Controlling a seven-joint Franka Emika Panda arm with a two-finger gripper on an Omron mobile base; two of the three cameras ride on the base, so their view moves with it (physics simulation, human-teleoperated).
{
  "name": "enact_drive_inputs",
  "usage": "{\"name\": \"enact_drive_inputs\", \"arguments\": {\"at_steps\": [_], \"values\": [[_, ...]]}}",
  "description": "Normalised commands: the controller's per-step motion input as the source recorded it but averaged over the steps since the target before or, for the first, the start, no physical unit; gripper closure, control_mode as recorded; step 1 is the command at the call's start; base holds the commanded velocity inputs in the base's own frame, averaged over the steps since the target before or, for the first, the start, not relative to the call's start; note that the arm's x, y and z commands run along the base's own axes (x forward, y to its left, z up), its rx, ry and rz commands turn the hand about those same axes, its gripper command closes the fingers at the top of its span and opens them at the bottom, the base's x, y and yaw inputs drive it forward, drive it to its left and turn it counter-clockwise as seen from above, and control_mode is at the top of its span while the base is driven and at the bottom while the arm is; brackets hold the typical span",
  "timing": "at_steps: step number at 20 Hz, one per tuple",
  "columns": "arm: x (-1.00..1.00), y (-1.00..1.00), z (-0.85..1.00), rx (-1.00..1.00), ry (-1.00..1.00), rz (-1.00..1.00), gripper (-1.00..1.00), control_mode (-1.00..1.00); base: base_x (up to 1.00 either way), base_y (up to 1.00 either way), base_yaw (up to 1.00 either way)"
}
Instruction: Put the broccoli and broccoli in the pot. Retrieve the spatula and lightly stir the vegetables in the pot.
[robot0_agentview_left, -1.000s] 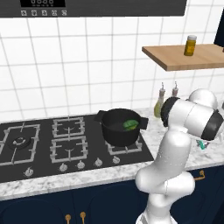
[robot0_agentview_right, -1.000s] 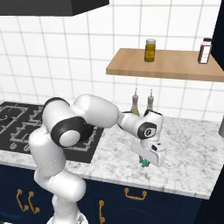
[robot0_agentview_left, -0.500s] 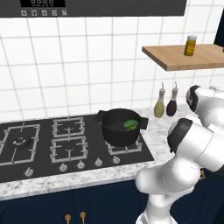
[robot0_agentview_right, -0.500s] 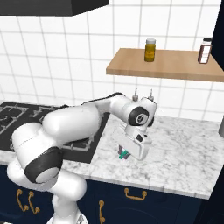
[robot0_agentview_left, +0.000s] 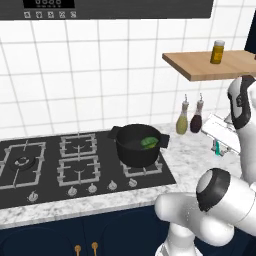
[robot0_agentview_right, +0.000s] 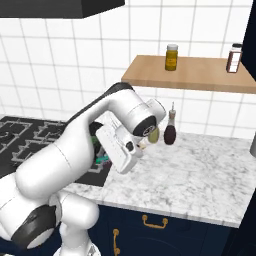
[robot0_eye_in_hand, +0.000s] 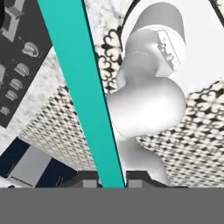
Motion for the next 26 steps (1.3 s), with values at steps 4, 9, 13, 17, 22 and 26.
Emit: {"name": "enact_drive_inputs", "arguments": {"at_steps": [4,9,13,17,22,26], "values": [[-0.04,1.00,0.86,0.32,0.03,-0.11,1.00,-1.00,0.00,0.00,0.00],[0.11,1.00,0.44,0.25,0.01,-0.15,1.00,-1.00,0.00,0.00,0.00],[0.16,0.95,0.63,0.28,0.08,-0.17,1.00,-1.00,0.00,0.00,0.00],[0.61,0.25,0.66,0.33,0.27,-0.06,1.00,-1.00,0.00,0.00,0.00],[0.66,0.00,0.19,0.24,0.25,-0.06,1.00,-1.00,0.00,0.00,0.00],[0.63,0.06,0.13,0.07,0.07,-0.10,1.00,-1.00,0.00,0.00,0.00]]}}
